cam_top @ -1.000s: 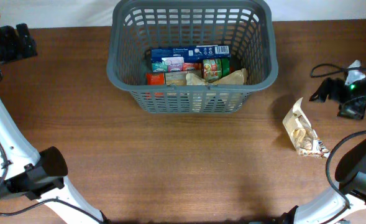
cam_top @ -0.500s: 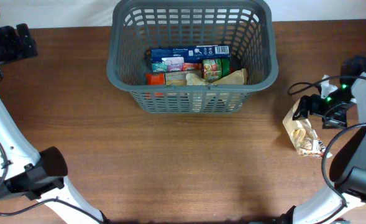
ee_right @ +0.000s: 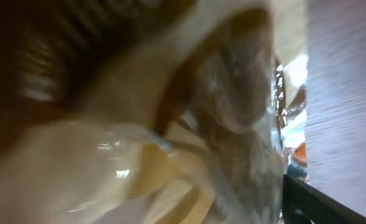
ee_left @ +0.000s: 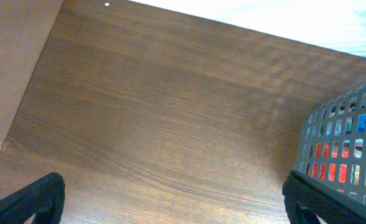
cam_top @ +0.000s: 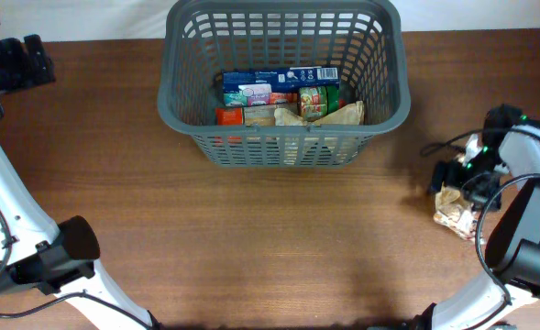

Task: Pack container
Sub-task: 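Reach the right gripper to the crumpled snack bag and grasp it, then lift the snack bag with the right gripper and carry it into the basket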

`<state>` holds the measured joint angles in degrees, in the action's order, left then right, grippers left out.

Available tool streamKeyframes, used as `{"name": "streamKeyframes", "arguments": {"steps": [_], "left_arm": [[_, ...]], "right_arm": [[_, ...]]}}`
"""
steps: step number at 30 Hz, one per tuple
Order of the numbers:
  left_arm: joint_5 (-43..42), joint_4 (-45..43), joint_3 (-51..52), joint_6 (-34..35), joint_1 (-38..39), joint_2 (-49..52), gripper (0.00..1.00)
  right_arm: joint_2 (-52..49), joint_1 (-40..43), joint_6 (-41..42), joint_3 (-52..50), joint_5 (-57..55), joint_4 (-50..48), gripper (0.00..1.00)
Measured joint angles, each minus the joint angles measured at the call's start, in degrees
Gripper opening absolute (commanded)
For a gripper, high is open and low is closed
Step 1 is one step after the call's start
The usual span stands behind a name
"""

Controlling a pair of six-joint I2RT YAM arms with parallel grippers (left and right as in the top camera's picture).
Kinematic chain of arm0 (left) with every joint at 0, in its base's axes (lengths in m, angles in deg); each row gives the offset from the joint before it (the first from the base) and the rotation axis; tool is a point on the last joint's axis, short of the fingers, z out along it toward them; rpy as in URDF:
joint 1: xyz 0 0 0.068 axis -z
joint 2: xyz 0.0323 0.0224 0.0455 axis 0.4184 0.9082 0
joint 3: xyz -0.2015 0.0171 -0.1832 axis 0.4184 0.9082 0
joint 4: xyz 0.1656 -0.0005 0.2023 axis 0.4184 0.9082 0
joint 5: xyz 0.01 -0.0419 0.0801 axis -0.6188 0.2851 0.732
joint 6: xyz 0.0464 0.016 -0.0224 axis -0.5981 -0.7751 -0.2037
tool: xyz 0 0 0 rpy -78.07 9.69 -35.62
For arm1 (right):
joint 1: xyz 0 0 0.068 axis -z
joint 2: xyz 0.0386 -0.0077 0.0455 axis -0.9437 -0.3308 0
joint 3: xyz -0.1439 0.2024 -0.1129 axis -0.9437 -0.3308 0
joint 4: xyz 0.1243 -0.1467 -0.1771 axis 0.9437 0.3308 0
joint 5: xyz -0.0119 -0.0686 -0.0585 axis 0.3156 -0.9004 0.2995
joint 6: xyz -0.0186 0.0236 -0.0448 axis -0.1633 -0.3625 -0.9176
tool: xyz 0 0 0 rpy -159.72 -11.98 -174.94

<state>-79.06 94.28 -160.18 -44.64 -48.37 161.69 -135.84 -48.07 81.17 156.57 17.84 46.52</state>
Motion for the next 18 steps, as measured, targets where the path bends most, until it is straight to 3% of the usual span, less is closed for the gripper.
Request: {"name": "streamKeyframes", "arguments": {"steps": [4, 6, 10, 18], "left_arm": [[0.0, 0.0, 0.0, 0.0, 0.0, 0.0, 0.99], [0.0, 0.0, 0.0, 0.0, 0.0, 0.0, 0.99], [0.0, 0.0, 0.0, 0.0, 0.0, 0.0, 0.99], [0.0, 0.0, 0.0, 0.0, 0.0, 0.0, 0.99]], "right_arm": [[0.0, 0.0, 2.21, -4.72, -0.2, -3.5, 0.74], [0.61, 0.02, 3.82, -5.66, -0.61, -3.85, 0.51], [1.01, 0.0, 5.55, -5.77, -0.39, -3.48, 0.28], [5.09, 0.0, 6.71, -0.15, 3.89, 3.58, 0.22]]}}
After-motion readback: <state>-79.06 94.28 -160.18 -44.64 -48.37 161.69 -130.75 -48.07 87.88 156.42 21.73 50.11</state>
